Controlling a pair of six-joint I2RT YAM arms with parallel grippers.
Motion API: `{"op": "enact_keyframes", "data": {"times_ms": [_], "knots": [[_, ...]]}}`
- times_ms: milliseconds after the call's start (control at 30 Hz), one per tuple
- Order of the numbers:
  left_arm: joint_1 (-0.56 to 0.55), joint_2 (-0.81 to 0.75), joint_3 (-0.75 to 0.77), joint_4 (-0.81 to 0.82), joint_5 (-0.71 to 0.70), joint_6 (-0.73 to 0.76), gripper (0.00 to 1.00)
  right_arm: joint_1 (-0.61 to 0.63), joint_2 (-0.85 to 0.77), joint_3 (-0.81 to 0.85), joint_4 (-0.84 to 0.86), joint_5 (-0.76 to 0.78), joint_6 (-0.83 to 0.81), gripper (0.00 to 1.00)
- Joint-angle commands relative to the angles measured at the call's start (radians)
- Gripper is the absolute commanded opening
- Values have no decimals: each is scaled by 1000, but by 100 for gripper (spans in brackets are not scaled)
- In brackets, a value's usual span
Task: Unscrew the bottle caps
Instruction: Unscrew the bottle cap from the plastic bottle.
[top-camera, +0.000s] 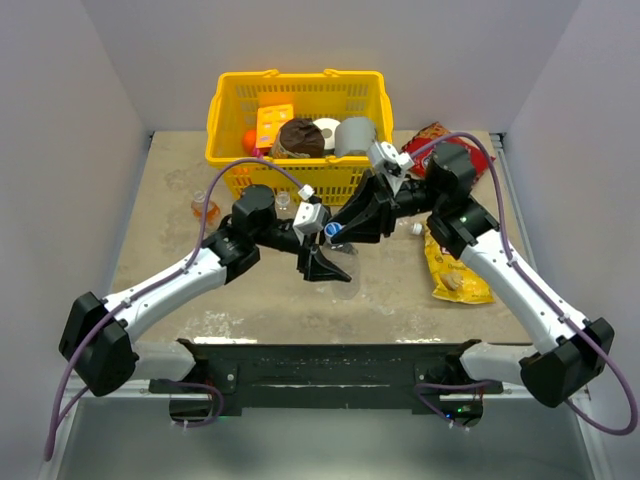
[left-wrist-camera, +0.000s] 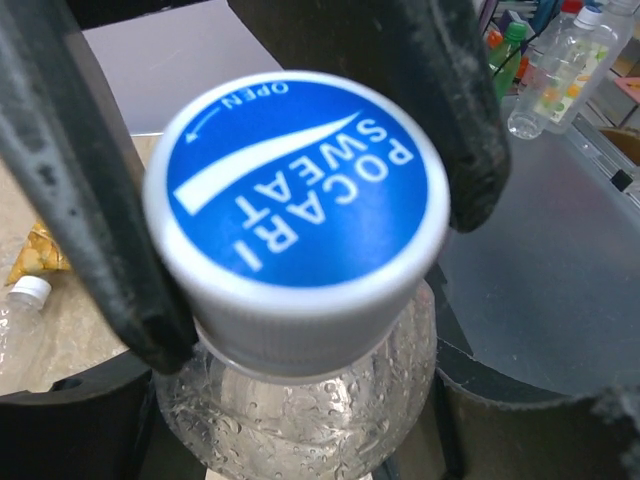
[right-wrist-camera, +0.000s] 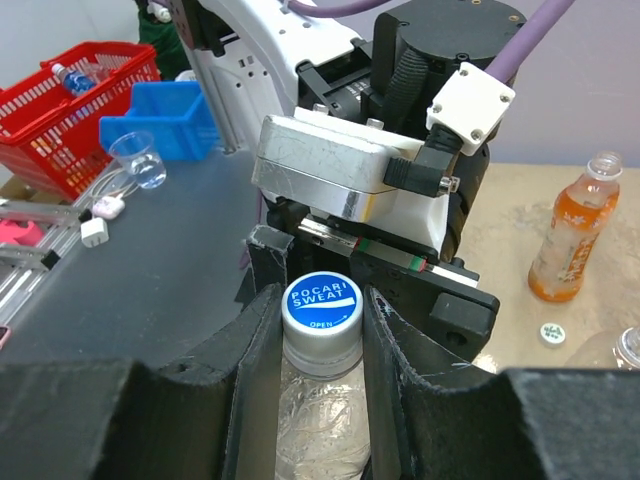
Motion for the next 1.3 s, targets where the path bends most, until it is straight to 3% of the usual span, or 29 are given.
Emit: {"op": "enact_keyframes", "data": {"times_ms": [0,33,67,133,167,200,267,467,700,1267], "knots": [[-19,-26,32,80,-146,-3,36,-21,-18,-35,27,176,22,20],[-19,-34,25,80,-182,2,36,-32,-44,-44,38,218,29,26],[-19,-46,18,80,-262,8,36,-40,-55,-64,52,264,55,40],[-19,-60,8,69,-351,13,36,-55,-78,-73,69,360,59,49],[-19,-63,5,66,-449,11,36,-57,-101,-81,67,404,59,75],[-19,-64,-2,63,-492,6,37,-57,-117,-84,61,448,54,87],[-21,-66,-7,57,-590,-7,37,-57,-158,-110,61,614,34,94],[-19,-49,-13,49,-704,-55,38,-46,-229,-194,138,895,63,91],[-19,-17,13,14,-698,-67,38,23,-190,-176,168,842,34,91],[-21,-12,21,5,-681,-61,36,52,-129,-144,153,745,7,82]]}}
